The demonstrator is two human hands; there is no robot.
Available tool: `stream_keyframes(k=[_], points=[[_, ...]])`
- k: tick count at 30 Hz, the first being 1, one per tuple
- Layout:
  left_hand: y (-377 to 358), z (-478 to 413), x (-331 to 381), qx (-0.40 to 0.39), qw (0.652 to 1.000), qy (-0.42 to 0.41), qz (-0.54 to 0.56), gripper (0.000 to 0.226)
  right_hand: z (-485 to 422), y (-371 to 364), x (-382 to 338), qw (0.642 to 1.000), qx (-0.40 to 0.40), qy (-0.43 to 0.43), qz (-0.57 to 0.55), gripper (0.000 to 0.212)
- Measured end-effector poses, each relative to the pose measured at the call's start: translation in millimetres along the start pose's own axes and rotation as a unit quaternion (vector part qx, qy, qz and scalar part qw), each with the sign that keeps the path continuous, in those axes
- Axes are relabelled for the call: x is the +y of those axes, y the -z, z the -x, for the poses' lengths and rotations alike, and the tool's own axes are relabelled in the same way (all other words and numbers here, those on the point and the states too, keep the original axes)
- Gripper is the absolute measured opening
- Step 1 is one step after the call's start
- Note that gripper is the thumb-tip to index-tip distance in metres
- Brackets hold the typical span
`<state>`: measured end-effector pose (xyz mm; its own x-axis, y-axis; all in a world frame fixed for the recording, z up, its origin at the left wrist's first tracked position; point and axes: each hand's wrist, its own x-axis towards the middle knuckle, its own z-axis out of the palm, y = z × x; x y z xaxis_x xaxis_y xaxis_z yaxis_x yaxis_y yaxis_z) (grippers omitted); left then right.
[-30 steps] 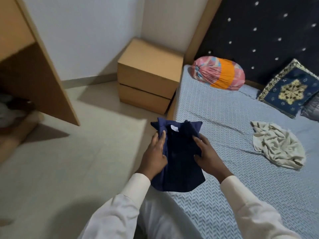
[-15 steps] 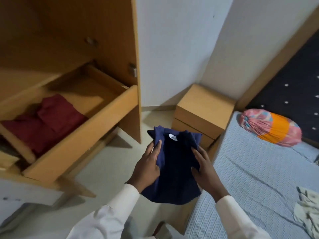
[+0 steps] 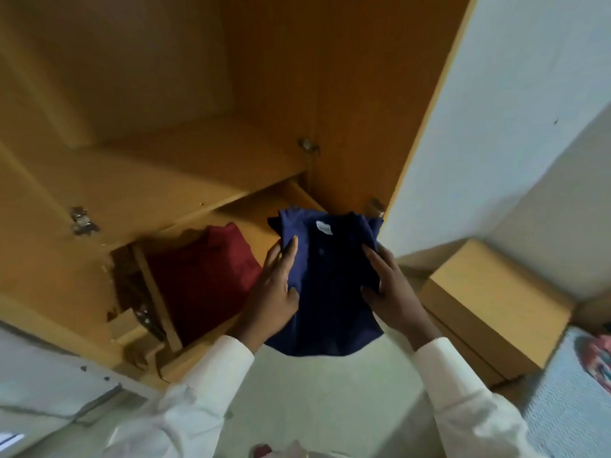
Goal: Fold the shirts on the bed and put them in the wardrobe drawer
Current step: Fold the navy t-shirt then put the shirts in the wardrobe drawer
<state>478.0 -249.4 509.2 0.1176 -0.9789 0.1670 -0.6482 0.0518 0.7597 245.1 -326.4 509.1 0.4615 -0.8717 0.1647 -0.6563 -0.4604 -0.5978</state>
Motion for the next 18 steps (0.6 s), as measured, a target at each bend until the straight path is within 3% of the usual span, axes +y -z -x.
stream_keyframes(k=[5, 11, 18], points=[[32, -60, -23, 0.075, 0.997, 0.012, -0.021, 0.092, -101, -6, -20, 0.998, -0.029, 0.05, 0.012, 0.083], [18, -132, -56, 0.143, 0.988, 0.059, 0.011, 0.094, -210, -19, -6, 0.989, -0.096, 0.085, 0.071, 0.088], [-16, -167, -128, 0.124, 0.97, 0.206, 0.042, 0.089, -287, -57, 28, 0.96, -0.244, 0.072, 0.119, 0.082]])
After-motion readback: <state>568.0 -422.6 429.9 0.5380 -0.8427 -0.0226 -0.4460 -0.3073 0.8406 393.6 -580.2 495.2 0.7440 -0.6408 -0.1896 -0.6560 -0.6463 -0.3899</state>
